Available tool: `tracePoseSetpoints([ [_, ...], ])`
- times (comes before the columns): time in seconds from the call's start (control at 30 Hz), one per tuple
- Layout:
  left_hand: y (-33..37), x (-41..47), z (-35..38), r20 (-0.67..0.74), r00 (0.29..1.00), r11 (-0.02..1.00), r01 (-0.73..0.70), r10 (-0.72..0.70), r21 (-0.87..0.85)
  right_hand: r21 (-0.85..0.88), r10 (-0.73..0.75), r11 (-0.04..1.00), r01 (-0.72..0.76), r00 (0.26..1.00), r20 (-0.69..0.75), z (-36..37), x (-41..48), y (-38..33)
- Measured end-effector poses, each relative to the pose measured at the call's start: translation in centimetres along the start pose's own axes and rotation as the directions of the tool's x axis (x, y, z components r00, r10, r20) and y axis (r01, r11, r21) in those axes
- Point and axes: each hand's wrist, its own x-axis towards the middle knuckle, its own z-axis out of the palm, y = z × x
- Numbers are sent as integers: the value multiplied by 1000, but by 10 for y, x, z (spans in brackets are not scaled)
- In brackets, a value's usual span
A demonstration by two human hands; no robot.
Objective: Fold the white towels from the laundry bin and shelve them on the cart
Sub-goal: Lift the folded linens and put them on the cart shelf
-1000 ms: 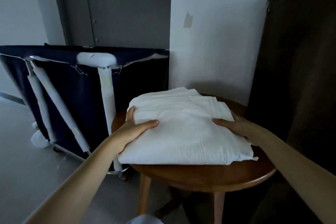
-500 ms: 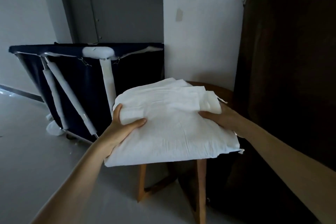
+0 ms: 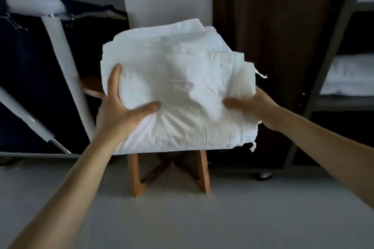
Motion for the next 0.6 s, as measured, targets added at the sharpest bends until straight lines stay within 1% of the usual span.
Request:
tracePoseSetpoints([
  [0.07, 14, -22, 5, 31, 998, 996, -57, 55, 71, -29, 21, 999, -22, 999, -33, -5, -28, 10],
  [0.13, 33, -44, 17, 59, 991, 980, -130, 123, 148, -139, 25, 990, -39, 995, -101, -13, -51, 10],
  [0.2, 55, -68, 30, 110, 978, 953, -199, 178, 227, -254, -3, 967, -33, 990, -139, -18, -72, 11],
  [0.27, 66, -85, 44, 164, 957, 933, -273, 239, 233, -327, -8, 944, -44, 988, -157, -24, -93, 18],
  [0.3, 69, -94, 51, 195, 950, 935, -284, 245, 210, -349, 7, 935, -62, 988, -157, -30, -104, 24],
  [0.33, 68, -102, 60, 230, 946, 946, -272, 229, 178, -371, 26, 925, -83, 987, -156, -37, -114, 31],
  [0.37, 65, -111, 70, 267, 946, 962, -229, 184, 148, -404, 43, 909, -101, 988, -150, -46, -123, 39],
  [0.43, 62, -130, 92, 336, 940, 989, -105, 66, 100, -474, 85, 869, -141, 987, -137, -69, -136, 54],
  [0.5, 61, -151, 121, 392, 920, 999, 9, -24, 39, -510, 132, 841, -181, 982, -132, -95, -148, 69],
  [0.53, 62, -162, 137, 417, 907, 999, 53, -52, 10, -517, 151, 833, -197, 980, -130, -109, -155, 79],
  [0.6, 67, -181, 171, 462, 883, 996, 93, -81, -3, -528, 198, 813, -243, 970, -141, -137, -169, 103],
])
